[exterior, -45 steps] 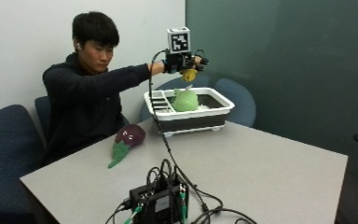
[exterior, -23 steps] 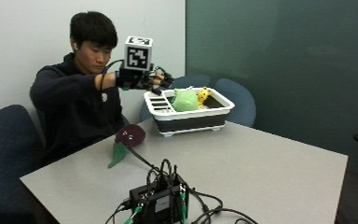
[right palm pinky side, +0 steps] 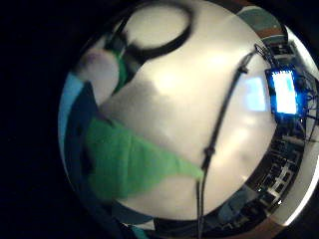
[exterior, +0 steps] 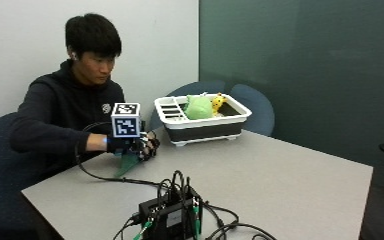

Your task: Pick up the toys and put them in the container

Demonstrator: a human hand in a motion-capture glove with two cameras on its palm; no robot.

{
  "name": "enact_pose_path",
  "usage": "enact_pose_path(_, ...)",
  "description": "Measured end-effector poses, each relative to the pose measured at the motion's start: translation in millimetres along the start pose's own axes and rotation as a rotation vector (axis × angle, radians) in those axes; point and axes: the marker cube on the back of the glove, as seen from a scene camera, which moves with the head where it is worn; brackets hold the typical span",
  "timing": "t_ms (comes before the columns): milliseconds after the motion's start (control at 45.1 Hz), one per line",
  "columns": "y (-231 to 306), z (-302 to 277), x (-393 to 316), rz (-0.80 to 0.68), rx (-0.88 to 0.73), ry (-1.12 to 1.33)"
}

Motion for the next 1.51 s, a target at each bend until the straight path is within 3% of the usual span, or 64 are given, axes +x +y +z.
enact_pose_path(199,-7,-11,0,0.037,0.337,-0.008)
enact_pose_path(354,-15,-95,0,0.112,0.494,0.003)
enact_pose_path(443,-26,-155,-26,-0.043,0.590,0.138)
enact_pose_path(620,-74,-244,-139,-0.142,0.657,-0.052)
enact_pose_path(820,-145,-219,-250,-0.228,0.573,-0.086)
enact_pose_path(1041,-181,-170,-280,-0.115,0.500,-0.236)
enact_pose_path(1130,-186,-159,-282,-0.049,0.402,-0.336)
enact_pose_path(1240,-182,-166,-265,-0.019,0.363,-0.427)
enact_pose_path(1506,-108,-214,-146,0.100,0.607,-0.402)
